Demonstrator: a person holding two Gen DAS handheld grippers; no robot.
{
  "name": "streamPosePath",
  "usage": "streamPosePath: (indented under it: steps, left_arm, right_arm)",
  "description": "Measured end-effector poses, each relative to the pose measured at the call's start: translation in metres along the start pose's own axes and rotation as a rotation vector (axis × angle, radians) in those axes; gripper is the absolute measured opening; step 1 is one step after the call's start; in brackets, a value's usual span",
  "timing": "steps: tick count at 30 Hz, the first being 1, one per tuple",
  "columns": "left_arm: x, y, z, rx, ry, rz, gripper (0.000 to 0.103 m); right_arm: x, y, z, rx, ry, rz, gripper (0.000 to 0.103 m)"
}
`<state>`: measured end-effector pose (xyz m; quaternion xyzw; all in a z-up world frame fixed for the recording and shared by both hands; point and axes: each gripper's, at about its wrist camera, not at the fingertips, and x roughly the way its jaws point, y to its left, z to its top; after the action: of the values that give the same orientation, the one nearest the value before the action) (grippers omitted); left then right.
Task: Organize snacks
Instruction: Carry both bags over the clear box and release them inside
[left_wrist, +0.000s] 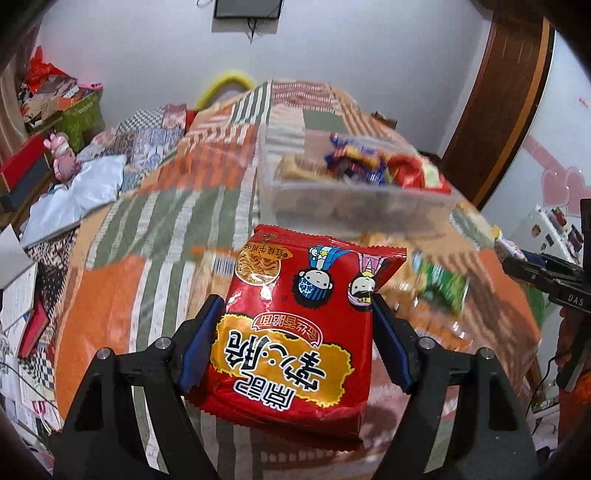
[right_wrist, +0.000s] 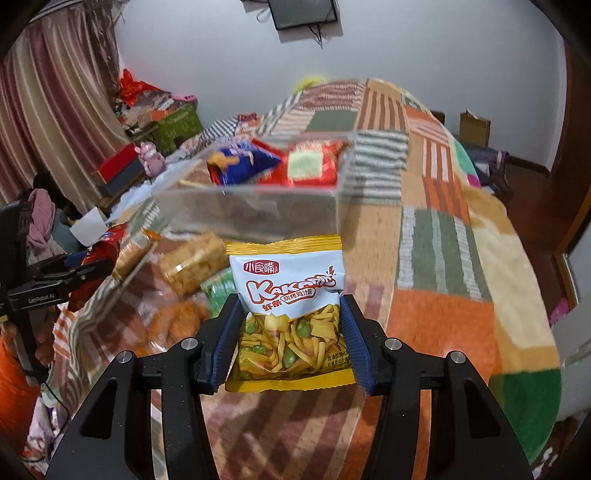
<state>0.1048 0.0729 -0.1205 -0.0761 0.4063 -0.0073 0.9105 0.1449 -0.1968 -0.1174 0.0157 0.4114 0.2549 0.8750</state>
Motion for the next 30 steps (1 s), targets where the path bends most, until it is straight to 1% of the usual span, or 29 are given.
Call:
streamPosePath:
  steps: [7,13,17,22,30]
  left_arm:
    - [-0.008,-0.011,0.033,0.021,-0.064,-0.018,0.077]
    - [-0.002,-0.021,0.060,0.029,-0.097,-0.027,0.077]
    - [0.007,-0.023,0.076,0.024,-0.103,-0.034,0.077]
    - [0.018,-0.023,0.094,0.014,-0.114,-0.044,0.077]
    - [0.046,-0.019,0.119,-0.001,-0.098,-0.059,0.077]
  right_arm:
    - [-0.002,0.008,0.026,-0.024,-0.048,0.023,0.050]
    - [-0.002,0.022,0.051,-0.062,-0.096,0.037,0.050]
    - [0.007,0.027,0.068,-0.081,-0.116,0.037,0.050]
    - [0.020,0.027,0.083,-0.071,-0.121,0.045,0.050]
    - [0.041,0.022,0.103,-0.052,-0.118,0.049,0.050]
